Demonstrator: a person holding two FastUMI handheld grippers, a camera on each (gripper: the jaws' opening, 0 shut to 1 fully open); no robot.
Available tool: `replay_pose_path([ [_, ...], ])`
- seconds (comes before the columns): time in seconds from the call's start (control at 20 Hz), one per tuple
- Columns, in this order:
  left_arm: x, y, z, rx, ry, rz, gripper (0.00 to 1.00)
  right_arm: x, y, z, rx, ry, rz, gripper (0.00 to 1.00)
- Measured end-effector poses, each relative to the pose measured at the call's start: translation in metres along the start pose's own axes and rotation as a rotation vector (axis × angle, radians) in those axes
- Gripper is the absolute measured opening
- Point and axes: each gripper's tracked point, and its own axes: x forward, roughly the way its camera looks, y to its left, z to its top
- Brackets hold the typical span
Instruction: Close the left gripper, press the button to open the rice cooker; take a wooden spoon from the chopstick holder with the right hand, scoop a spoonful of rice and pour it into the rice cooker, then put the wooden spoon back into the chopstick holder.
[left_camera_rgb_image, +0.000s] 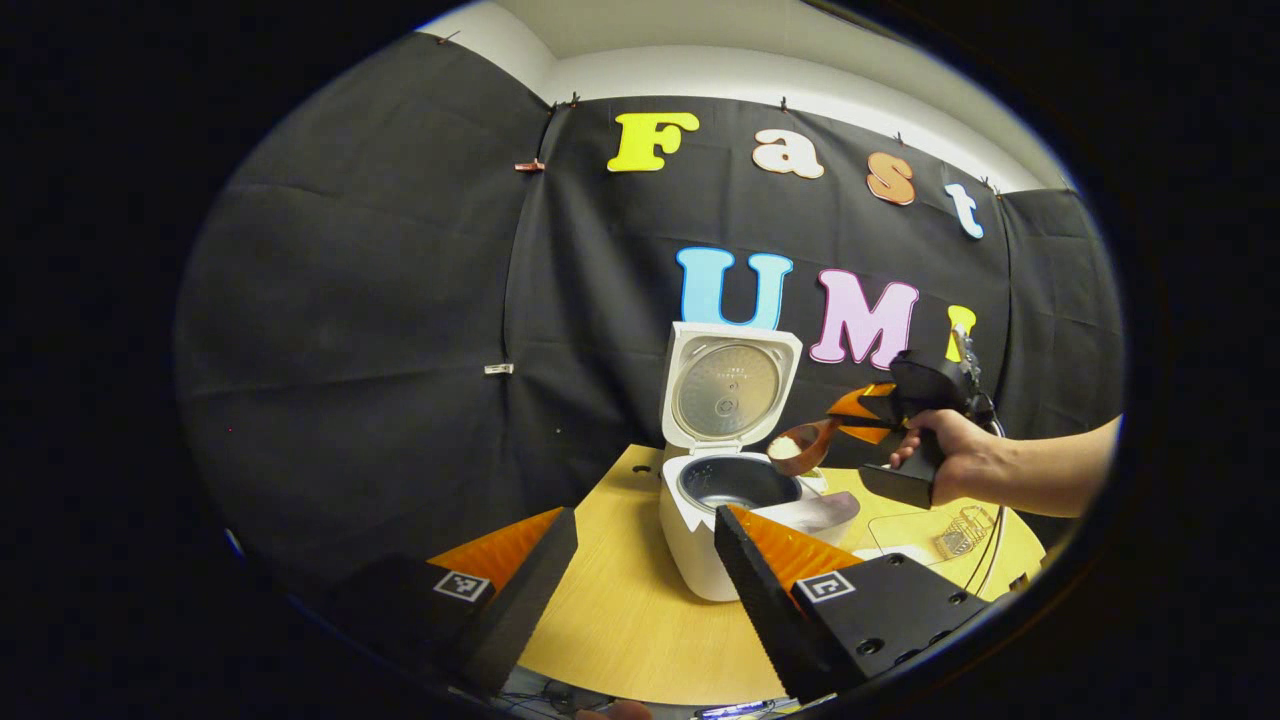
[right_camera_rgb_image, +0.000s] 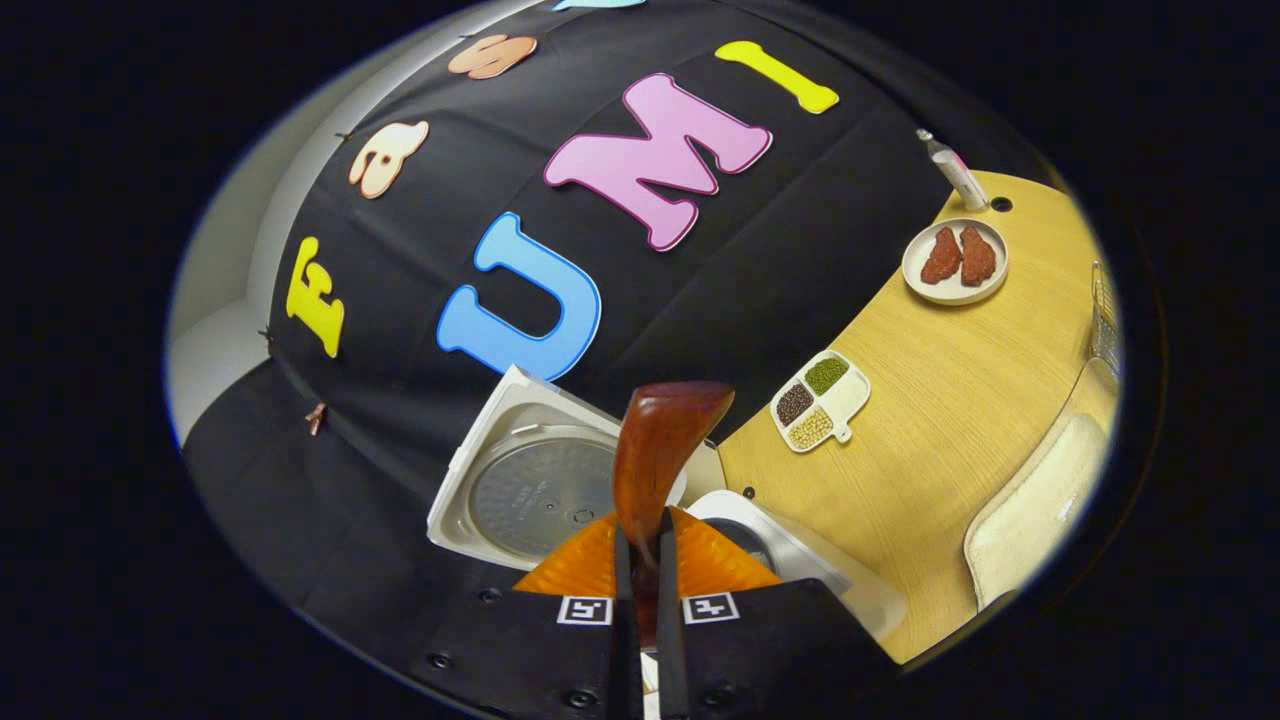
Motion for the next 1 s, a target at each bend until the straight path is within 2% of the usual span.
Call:
replay_pose_path([
  [0.25, 0.005, 0.004, -0.006, -0.006, 0.019, 0.006, 0.95, 0.028, 0.020, -0.015, -0.174, 0.022, -0.002, 0.11],
  [0.5, 0.003, 0.011, -0.005, -0.011, 0.025, 0.021, 0.98, 0.045, 0.032, -0.027, -0.432, 0.028, -0.030, 0.11],
  [0.55, 0.002, 0.011, -0.005, -0.013, 0.025, 0.025, 0.95, 0.048, 0.035, -0.030, -0.478, 0.029, -0.032, 0.11],
  [0.6, 0.002, 0.012, -0.003, -0.014, 0.020, 0.026, 0.98, 0.051, 0.040, -0.033, -0.519, 0.034, -0.024, 0.11],
  [0.75, -0.001, 0.014, -0.004, -0.019, 0.015, 0.027, 0.95, 0.051, 0.050, -0.042, -0.609, 0.043, -0.003, 0.11],
  [0.8, -0.001, 0.014, -0.005, -0.023, 0.017, 0.027, 0.96, 0.051, 0.052, -0.042, -0.633, 0.041, -0.001, 0.06],
  [0.85, -0.001, 0.013, -0.007, -0.028, 0.018, 0.025, 0.96, 0.051, 0.055, -0.044, -0.653, 0.037, 0.003, 0.11],
  [0.9, -0.001, 0.014, -0.006, -0.031, 0.019, 0.026, 0.96, 0.051, 0.057, -0.046, -0.680, 0.041, 0.010, 0.06],
  [0.95, -0.002, 0.014, -0.007, -0.034, 0.019, 0.027, 0.95, 0.051, 0.059, -0.049, -0.712, 0.044, 0.018, 0.11],
  [1.0, -0.002, 0.015, -0.007, -0.035, 0.018, 0.027, 0.95, 0.051, 0.061, -0.050, -0.752, 0.045, 0.024, 0.11],
])
